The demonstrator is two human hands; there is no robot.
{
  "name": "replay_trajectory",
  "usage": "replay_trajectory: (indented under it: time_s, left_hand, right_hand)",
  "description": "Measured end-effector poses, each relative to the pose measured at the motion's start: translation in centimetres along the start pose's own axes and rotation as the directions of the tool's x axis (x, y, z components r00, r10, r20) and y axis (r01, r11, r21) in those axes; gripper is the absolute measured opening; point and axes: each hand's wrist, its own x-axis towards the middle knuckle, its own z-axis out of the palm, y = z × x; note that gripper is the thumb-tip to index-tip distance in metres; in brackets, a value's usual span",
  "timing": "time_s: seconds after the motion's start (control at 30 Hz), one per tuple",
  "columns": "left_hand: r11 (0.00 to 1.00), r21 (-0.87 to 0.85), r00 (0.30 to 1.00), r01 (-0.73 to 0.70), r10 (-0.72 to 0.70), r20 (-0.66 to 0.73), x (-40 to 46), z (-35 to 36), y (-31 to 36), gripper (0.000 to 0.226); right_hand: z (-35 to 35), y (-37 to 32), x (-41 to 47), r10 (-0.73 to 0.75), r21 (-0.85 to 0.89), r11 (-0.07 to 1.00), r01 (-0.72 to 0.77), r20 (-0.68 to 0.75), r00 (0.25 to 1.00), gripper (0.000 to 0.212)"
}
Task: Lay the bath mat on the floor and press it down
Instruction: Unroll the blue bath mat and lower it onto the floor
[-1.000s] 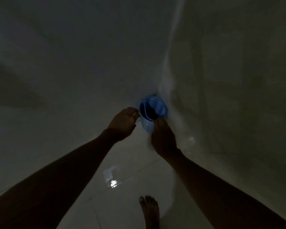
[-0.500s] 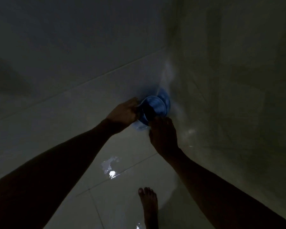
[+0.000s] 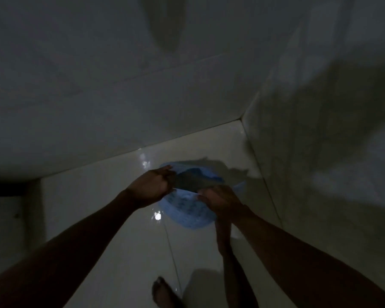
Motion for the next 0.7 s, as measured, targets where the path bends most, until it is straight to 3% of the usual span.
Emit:
replay_trajectory:
  time_s: [0.1,0.2,0.27,0.4,0.47,0.57,0.7]
  left_hand:
    - [0.992,-0.002,0.99,0.124,-0.124,0.065,-8.3,0.0,1.7,0.021]
    - [0.957,-0.118,0.953,0.264,-0.24,0.184,-15.4,-0.3,2.9,0.058]
    - [0.917,-0.143,0.907,0.372,-0.327,0.264,-19.6,-0.9,3.7,0.067]
    - [0.873,-0.024,0.806,0.487,-0.44,0.396,-24.5,-1.4,4.2,0.05]
    - [0.819,0.04,0.73,0.572,-0.531,0.429,-27.0,-0.9,3.7,0.049]
    - [0.698,-0.046,0.62,0.714,-0.601,0.506,-29.5,0.3,3.7,0.047]
    - [0.629,-0.199,0.645,0.751,-0.637,0.421,-29.9,2.7,6.6,0.034]
  right_hand:
    - [0.1,-7.1,-1.3,-0.075,-0.088,0.992,0.087,0.129,0.989,0.037]
    - [0.2,-13.5,-2.9,-0.085,-0.159,0.981,0.114,0.178,0.98,0.039]
    - [-0.2,-17.2,-4.2,-0.118,-0.208,0.966,0.155,0.181,0.976,0.04]
    - [-1.9,-20.5,-5.8,-0.207,-0.26,0.932,0.254,0.194,0.959,0.034]
    - [-2.7,-21.0,-7.0,-0.292,-0.277,0.913,0.301,0.074,0.953,0.034]
    - [-3.1,-19.1,-9.6,-0.266,-0.171,0.946,0.277,0.084,0.96,0.047]
    - [-1.3,-16.0,-11.6,-0.175,-0.262,0.945,0.197,0.108,0.979,0.035]
